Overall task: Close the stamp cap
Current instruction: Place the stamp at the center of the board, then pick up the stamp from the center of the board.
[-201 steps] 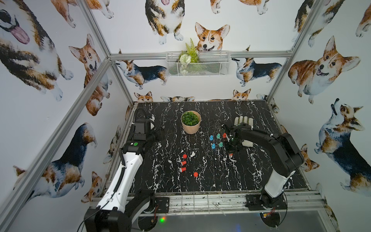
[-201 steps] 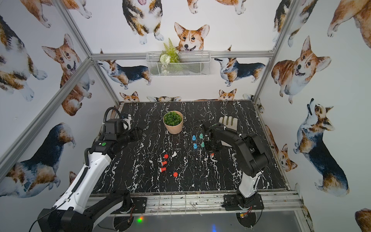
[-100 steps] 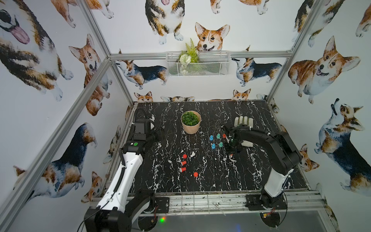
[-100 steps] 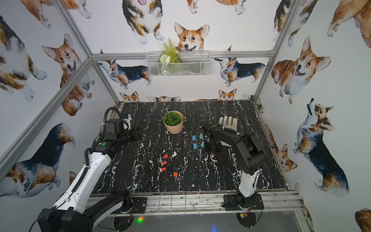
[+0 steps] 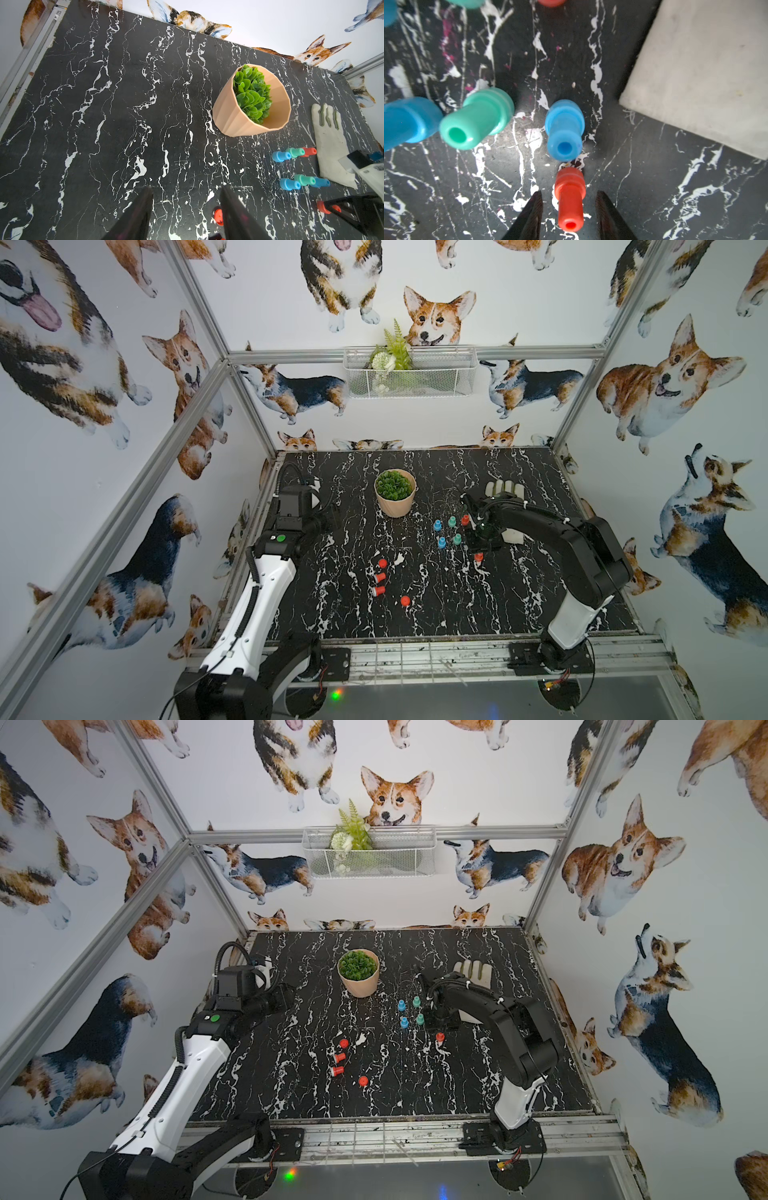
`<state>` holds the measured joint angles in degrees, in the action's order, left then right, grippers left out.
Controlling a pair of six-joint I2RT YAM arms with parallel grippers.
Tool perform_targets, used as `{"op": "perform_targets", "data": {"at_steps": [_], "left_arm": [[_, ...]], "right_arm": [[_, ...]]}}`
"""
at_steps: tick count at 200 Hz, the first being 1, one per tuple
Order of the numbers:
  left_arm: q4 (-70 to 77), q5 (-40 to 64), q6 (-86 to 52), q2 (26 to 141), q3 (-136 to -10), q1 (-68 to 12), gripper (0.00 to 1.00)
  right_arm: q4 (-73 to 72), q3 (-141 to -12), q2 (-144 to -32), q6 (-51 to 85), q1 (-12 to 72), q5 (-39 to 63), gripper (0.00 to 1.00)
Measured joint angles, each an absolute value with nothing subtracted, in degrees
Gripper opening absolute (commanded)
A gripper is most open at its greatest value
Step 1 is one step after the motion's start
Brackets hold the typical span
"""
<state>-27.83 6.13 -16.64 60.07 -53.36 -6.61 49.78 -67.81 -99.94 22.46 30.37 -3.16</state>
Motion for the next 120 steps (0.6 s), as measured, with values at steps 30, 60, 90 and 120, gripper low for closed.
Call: {"op": "perform_targets", "data": {"at_steps": [30, 60, 90, 120], "left_arm": [[-27.8, 6.1, -16.6, 60.1, -53.4, -6.6, 0.56], [-27.8, 6.1, -16.6, 60.1, -53.4, -6.6, 0.56], [-27.8, 6.1, -16.6, 59.9, -53.4, -6.6, 0.56], [-27.8, 6.1, -16.6, 59.8, -53.4, -6.6, 0.56]], "right_arm": [[51.1, -69.2, -97.4, 21.0, 31.0, -3.2, 0.45], [51.7, -71.0, -95.7, 15.7, 34.8, -2.9, 0.44], [51.6, -71.5, -94.1, 7.1, 39.6, -2.2, 0.43], [50.0, -70.3, -92.0, -1.0, 42.9, 1.5, 0.43]]}}
